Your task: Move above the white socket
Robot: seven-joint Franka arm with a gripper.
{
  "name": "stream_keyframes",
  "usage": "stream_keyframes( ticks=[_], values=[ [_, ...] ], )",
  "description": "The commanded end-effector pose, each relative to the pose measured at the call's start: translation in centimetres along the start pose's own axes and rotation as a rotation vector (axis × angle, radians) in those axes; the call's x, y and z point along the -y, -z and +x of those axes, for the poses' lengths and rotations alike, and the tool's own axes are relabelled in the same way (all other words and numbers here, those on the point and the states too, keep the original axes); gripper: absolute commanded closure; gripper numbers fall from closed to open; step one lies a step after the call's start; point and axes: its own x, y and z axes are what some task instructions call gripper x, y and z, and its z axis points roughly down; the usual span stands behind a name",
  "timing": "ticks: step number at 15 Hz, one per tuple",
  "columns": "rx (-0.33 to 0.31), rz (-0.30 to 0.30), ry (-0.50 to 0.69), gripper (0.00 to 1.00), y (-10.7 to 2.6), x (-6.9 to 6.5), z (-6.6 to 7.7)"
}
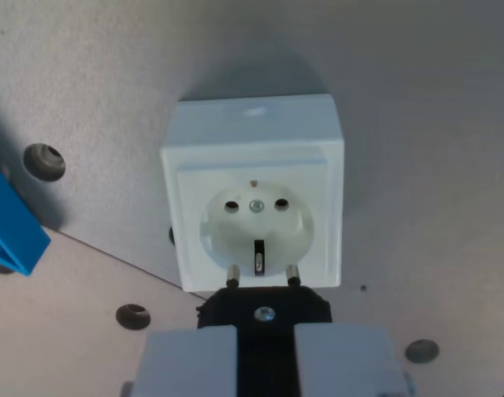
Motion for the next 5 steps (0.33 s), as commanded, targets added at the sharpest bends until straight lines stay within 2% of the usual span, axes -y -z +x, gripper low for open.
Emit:
stream_keyframes(
  ticks=[1, 5],
  values=[
    [-0.084, -0.088, 0.064, 1.00, -0.95, 0.35, -0.40],
    [-0.083, -0.091, 0.050, 1.00, -1.29, 0.44, -0.47]
  ],
)
